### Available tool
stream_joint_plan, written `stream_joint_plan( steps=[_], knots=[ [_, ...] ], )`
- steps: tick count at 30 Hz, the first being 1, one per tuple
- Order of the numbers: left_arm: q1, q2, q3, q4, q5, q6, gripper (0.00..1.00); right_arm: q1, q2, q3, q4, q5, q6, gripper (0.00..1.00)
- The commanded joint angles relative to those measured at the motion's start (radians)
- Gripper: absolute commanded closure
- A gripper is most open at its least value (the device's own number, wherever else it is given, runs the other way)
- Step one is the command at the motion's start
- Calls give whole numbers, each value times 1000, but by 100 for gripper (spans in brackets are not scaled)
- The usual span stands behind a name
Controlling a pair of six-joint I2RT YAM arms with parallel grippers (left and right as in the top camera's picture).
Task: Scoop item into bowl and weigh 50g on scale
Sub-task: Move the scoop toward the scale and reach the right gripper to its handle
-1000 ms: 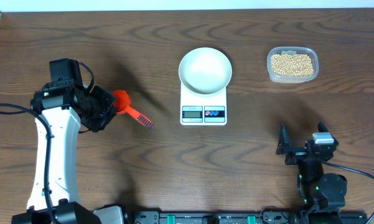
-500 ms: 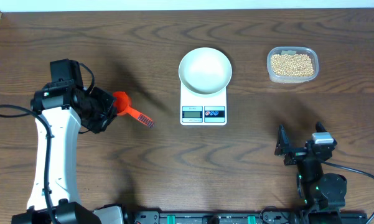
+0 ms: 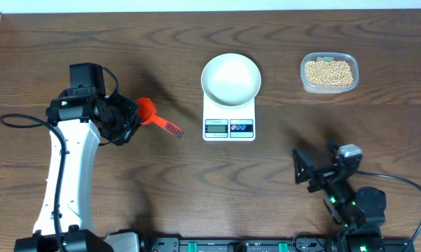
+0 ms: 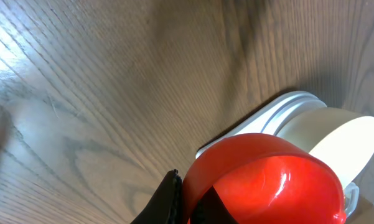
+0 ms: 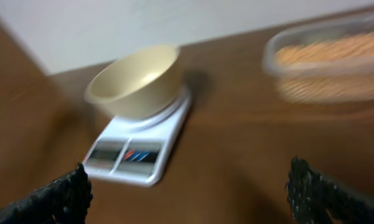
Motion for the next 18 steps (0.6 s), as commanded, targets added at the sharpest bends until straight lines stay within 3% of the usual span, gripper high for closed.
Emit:
stream_joint_plan(
  steps=[1,18],
  knots=[
    [-12,-6,4,3,-6,-33,93,-3,62,40,-3,-154,23,1],
    [-14,-6,4,2,-5,-74,93,-3,502,454,-8,-344,11,1]
  ],
)
